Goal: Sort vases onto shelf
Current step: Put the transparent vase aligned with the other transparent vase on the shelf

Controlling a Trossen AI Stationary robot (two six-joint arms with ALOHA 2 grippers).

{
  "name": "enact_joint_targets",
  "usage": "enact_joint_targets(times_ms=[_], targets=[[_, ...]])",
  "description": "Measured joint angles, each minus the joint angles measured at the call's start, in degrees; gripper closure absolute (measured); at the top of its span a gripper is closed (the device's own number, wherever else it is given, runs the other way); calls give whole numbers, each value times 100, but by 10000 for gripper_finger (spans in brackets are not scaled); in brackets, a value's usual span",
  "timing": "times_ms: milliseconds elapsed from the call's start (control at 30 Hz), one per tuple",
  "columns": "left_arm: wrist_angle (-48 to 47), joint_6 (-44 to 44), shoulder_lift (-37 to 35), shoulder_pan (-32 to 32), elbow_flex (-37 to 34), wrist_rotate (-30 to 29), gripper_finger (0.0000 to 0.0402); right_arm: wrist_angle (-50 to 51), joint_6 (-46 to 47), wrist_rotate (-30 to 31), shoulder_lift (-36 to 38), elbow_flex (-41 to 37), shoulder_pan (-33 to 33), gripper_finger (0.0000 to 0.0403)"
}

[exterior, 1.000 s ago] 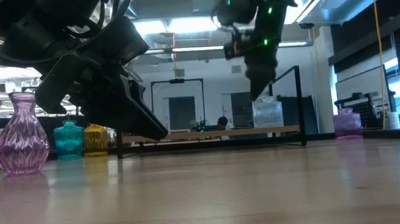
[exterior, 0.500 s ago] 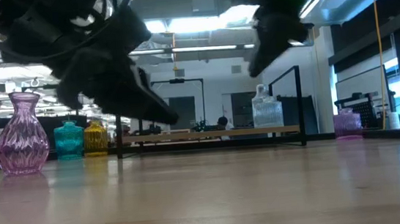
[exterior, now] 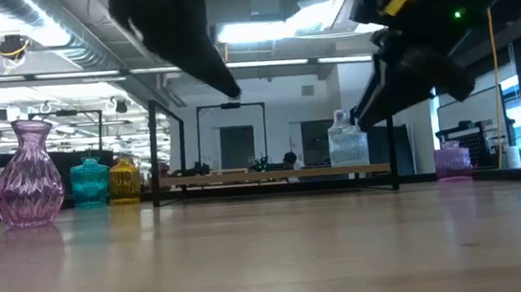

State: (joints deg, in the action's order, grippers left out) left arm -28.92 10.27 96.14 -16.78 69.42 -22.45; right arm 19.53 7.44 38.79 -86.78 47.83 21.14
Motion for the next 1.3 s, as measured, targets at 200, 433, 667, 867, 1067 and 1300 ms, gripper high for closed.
enact_joint_targets(times_ms=[200, 433, 667, 867, 1067, 1300], targets=[[-2499, 1568, -7, 1, 1458, 1310, 291, -1051, -625, -711, 194, -261, -17, 288], [-4611, 4032, -11, -221, 2611, 2846, 291, -1516, -489, -2078, 192, -306, 20, 288], [-5288, 5350, -4, -1415, 2850, 2712, 291, -1356, -464, -2168, 135, -306, 229, 288], [-5289, 6238, -4, -2498, 2589, 2322, 291, -1345, -432, -2145, 135, -306, 294, 288], [-5296, 6839, -7, -3242, 2032, 2257, 291, -1334, -321, -2136, 135, -306, 289, 288], [-5187, 7351, -4, -3690, 1481, 2316, 292, -1291, -208, -2189, 135, -306, 289, 288]])
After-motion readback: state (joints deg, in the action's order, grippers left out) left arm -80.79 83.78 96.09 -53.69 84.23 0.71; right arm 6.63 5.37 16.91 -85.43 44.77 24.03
